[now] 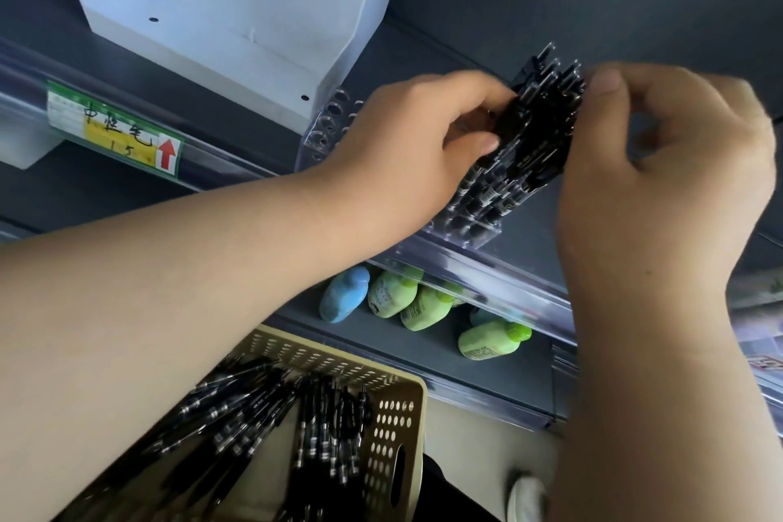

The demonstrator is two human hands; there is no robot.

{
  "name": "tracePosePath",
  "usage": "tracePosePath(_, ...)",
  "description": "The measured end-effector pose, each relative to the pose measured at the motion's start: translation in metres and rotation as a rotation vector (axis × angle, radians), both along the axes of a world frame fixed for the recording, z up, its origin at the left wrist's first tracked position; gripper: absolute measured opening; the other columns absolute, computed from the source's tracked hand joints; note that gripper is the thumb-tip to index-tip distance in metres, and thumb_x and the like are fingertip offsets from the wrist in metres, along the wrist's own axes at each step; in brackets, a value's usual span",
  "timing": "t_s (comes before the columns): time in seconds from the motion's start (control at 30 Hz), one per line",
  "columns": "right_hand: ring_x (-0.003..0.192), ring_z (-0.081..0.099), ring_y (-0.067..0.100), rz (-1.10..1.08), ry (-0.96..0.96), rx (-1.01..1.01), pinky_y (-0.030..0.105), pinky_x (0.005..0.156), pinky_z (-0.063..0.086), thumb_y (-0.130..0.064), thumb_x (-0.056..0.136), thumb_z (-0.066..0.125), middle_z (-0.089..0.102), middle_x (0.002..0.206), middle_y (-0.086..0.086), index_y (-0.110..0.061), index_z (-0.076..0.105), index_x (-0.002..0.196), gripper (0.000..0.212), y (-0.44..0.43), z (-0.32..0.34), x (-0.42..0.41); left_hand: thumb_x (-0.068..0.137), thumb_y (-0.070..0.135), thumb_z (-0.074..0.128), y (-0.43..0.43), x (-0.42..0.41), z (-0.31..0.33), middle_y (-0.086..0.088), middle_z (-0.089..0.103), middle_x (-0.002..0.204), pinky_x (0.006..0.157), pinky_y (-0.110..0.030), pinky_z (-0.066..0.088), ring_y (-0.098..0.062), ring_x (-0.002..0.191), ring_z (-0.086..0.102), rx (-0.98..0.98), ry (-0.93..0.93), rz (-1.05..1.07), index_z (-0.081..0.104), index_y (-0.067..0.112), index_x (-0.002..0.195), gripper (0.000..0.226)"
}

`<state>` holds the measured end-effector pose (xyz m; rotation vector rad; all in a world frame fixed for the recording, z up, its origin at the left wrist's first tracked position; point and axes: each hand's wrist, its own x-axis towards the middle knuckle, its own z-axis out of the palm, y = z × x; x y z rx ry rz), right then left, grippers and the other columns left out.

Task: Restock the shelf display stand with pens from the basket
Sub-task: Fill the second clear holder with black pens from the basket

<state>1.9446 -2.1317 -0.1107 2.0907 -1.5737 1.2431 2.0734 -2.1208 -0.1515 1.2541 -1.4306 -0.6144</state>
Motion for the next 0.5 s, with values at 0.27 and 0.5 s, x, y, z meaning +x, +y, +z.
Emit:
tracePosePath(0.27,0.092,0.049,0.022,0.021,0.016,0.061,0.011,0.069,0.024,-0.032,0.090,0.047,0.048,0.089,-0.007,-0.023,0.071,0.096,0.026,0.0026,-0.0055,-0.0054,0.087,0.014,0.063,-0.0044,-0.0087,-0.0064,0.004,0.068,0.090,0.075,-0.014,0.044,-0.004,0.082,0.058,-0.063,-0.105,0.110,0.067,0.015,0.104,0.017)
tracePosePath(0.5,0.096,0.049,0.022,0.037,0.023,0.063,-0.006,0.073,0.018,-0.029,0.089,0.047,0.047,0.091,-0.007,-0.022,0.071,0.098,0.026,0.0020,-0.0076,-0.0042,0.084,0.013,0.063,-0.0063,-0.0099,-0.0104,-0.001,0.069,0.091,0.068,-0.013,0.042,-0.008,0.075,0.058,-0.133,-0.199,0.111,0.068,0.011,0.103,0.019)
